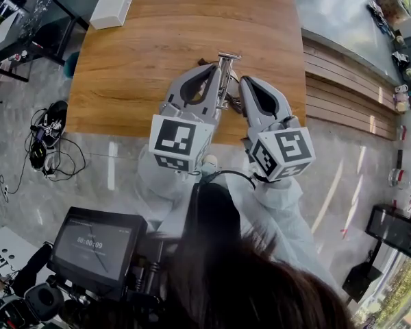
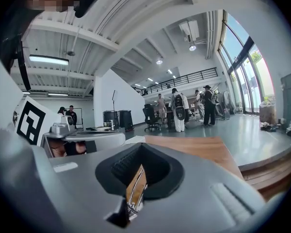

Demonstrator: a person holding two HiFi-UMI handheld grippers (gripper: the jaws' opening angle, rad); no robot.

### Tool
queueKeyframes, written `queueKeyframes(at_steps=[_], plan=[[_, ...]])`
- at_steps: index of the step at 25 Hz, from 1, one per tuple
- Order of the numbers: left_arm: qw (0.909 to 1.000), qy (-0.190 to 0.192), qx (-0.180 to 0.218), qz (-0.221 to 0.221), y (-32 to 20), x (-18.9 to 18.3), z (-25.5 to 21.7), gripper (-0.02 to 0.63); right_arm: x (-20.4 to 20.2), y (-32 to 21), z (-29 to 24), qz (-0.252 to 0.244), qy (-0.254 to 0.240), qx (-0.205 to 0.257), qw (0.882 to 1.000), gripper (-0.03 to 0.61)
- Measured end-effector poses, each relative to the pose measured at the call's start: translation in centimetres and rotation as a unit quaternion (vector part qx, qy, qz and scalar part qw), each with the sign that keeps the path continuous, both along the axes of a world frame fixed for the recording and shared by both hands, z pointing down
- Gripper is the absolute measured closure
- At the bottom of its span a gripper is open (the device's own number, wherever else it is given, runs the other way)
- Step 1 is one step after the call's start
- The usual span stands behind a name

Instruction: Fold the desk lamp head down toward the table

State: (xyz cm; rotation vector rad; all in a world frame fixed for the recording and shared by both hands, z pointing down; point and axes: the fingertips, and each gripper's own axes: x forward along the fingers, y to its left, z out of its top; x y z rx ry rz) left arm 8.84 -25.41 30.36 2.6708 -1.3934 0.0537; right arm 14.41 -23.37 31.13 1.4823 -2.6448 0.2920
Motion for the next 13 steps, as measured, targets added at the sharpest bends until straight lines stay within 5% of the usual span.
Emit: queueKeyframes(at_steps=[13], plan=[[1.0000, -0.004, 0.000, 0.003, 0.35, 0.41, -0.41, 0.612, 0.21, 0.45, -0.70, -0.003, 0.011, 0.003, 1.000, 0.578]])
